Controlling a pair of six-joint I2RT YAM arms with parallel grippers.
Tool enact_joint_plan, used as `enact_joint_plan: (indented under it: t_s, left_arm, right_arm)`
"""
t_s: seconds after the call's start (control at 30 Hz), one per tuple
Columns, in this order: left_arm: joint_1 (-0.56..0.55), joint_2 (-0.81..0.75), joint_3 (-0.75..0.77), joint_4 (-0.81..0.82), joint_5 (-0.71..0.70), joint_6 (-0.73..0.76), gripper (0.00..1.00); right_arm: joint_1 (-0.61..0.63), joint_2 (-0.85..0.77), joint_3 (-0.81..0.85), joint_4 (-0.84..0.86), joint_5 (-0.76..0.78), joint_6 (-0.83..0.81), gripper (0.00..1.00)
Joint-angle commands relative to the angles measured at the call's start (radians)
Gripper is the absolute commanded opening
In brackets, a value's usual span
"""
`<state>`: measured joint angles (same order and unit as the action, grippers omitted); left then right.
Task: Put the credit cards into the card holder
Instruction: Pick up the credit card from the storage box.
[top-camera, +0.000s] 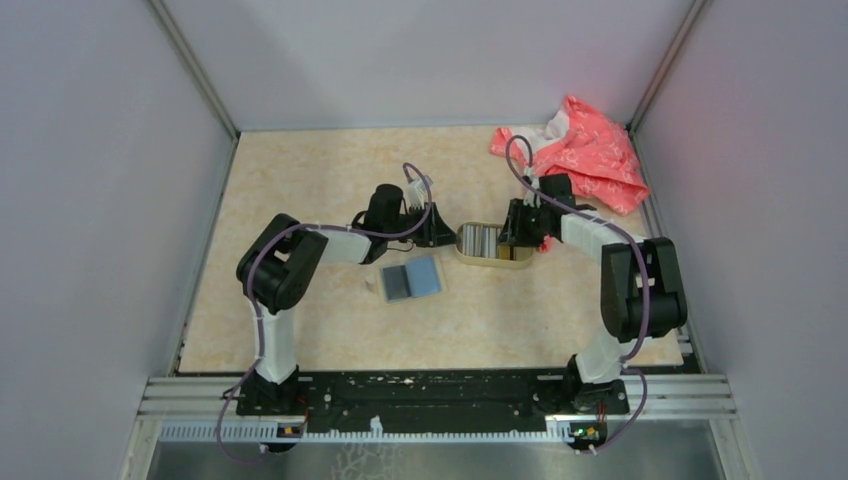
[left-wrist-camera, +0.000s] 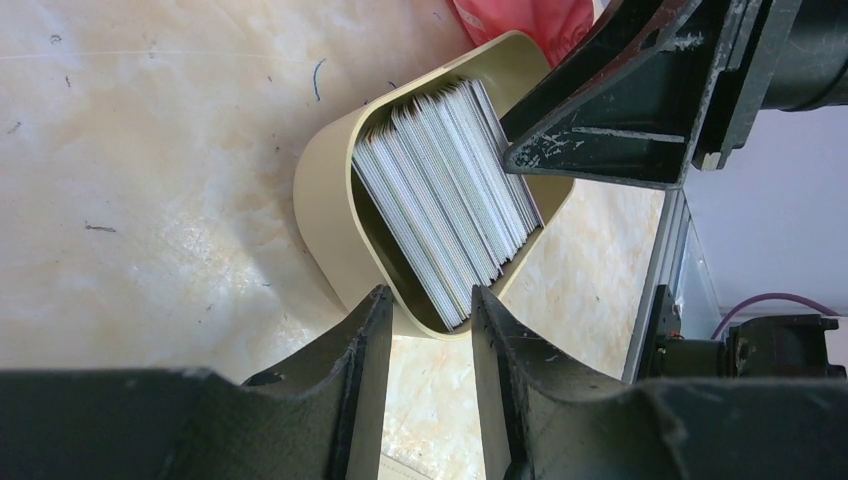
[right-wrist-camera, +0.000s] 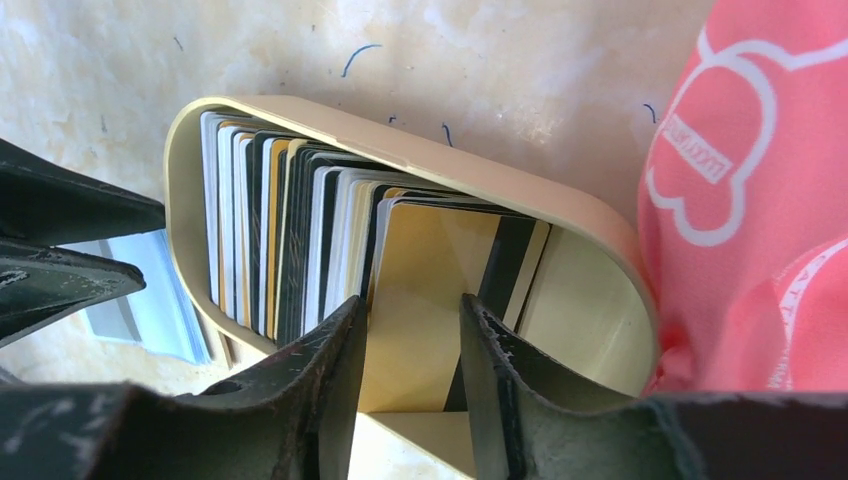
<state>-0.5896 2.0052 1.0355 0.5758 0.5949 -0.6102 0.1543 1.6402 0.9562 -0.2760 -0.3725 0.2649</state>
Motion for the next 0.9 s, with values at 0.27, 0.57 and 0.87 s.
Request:
enact_joint_plan:
  t_s: [0.27, 0.57, 0.87]
  left_arm:
    - [-0.014, 0.006, 0.03, 0.017, 0.033, 0.006, 0.41]
    - [-0.012, 0.001, 0.031, 0.016, 0.034, 0.007, 0.41]
    - [-0.013, 0.01, 0.038, 0.016, 0.041, 0.007, 0.41]
  right_arm:
    - [-0.044, 0.031, 0.039, -0.051, -0.004, -0.074, 0.54]
    - [-0.012, 0.072, 0.04, -0.053, 0.095, -0.101, 0.66]
    - [0.045, 0.107, 0.047, -0.056, 0.094, -0.106, 0.53]
